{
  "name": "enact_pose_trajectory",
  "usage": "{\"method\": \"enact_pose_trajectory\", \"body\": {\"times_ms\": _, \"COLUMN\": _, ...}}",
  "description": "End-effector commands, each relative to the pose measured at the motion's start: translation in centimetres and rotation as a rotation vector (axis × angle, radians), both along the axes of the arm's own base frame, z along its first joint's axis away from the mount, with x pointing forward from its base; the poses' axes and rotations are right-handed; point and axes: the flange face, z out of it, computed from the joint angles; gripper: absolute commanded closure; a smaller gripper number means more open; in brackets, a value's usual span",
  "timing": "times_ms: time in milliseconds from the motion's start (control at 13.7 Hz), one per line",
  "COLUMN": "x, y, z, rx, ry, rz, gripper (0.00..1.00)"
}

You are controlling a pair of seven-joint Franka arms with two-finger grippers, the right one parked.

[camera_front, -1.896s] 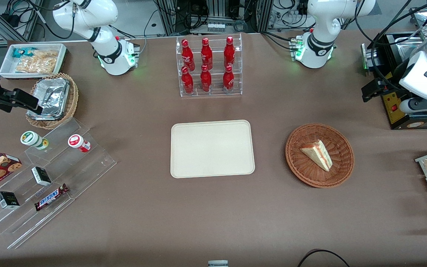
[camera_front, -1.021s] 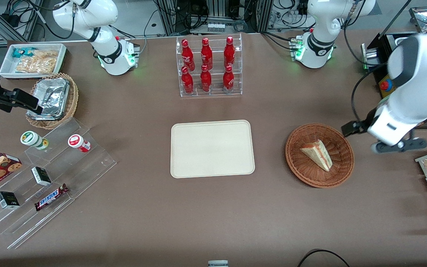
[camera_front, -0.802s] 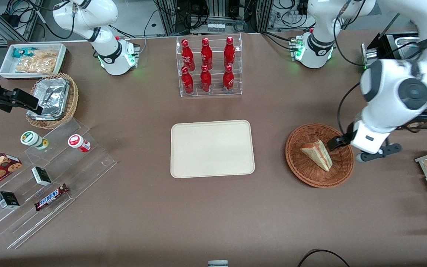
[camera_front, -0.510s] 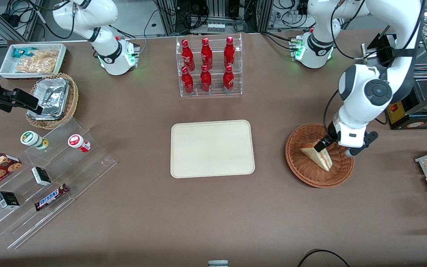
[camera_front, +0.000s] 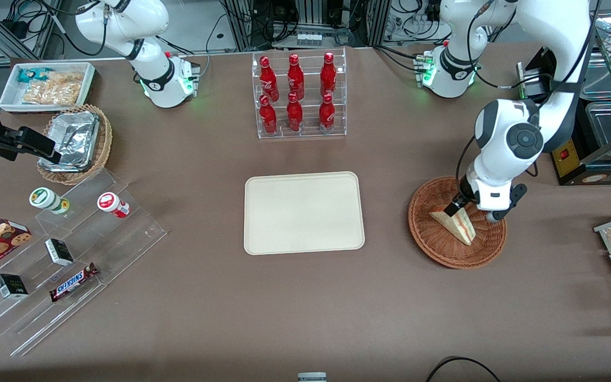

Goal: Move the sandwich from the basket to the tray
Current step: 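Move the open left gripper down over the wrapped sandwich in the basket, then close the left gripper on the sandwich and lift it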

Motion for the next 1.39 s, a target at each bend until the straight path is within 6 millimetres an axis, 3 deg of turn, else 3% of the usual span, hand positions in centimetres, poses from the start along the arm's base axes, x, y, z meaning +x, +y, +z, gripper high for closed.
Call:
{"method": "enact_pose_trajectory", "body": {"times_ms": 0, "x": 0.9, "y": 0.0, "z": -2.9, "rx": -0.027, "ry": -0.035, "rz": 0.035, "gripper": 0.0}}
{"method": "enact_pose_trajectory", "body": {"times_ms": 146, "x": 1.0, "y": 0.0, "z": -3.5, "rx": -0.029, "ry": -0.036, "rz": 0.036, "gripper": 0.01}}
{"method": "enact_pose_trajectory", "body": {"times_ms": 219, "x": 1.1, "y": 0.0, "z": -3.5, "rx": -0.029, "ry": -0.038, "rz": 0.038, "gripper": 0.22}}
{"method": "enact_pose_trajectory", "body": {"times_ms": 292, "x": 1.2, "y": 0.0, "z": -3.2, "rx": -0.029, "ry": -0.039, "rz": 0.036, "gripper": 0.73}}
{"method": "enact_pose_trajectory", "body": {"times_ms": 365, "x": 1.3, "y": 0.1, "z": -3.0, "rx": -0.028, "ry": -0.041, "rz": 0.022, "gripper": 0.92}}
{"method": "enact_pose_trajectory", "body": {"times_ms": 510, "x": 1.4, "y": 0.0, "z": -2.4, "rx": -0.02, "ry": -0.035, "rz": 0.013, "gripper": 0.96}}
{"method": "enact_pose_trajectory", "body": {"times_ms": 656, "x": 1.5, "y": -0.1, "z": -0.1, "rx": -0.003, "ry": -0.008, "rz": 0.004, "gripper": 0.98}}
{"method": "enact_pose_trajectory", "body": {"times_ms": 802, "x": 2.7, "y": -0.2, "z": 4.9, "rx": 0.021, "ry": 0.057, "rz": 0.003, "gripper": 0.98}}
{"method": "enact_pose_trajectory", "body": {"times_ms": 948, "x": 4.0, "y": -2.4, "z": 11.5, "rx": 0.052, "ry": 0.129, "rz": -0.038, "gripper": 0.97}}
{"method": "enact_pose_trajectory", "body": {"times_ms": 1094, "x": 5.2, "y": -8.1, "z": 16.7, "rx": 0.051, "ry": 0.163, "rz": -0.115, "gripper": 0.98}}
{"method": "enact_pose_trajectory", "body": {"times_ms": 1167, "x": 5.2, "y": -12.1, "z": 18.0, "rx": 0.042, "ry": 0.164, "rz": -0.167, "gripper": 0.99}}
{"method": "enact_pose_trajectory", "body": {"times_ms": 1312, "x": 4.9, "y": -19.5, "z": 17.2, "rx": 0.007, "ry": 0.179, "rz": -0.242, "gripper": 0.99}}
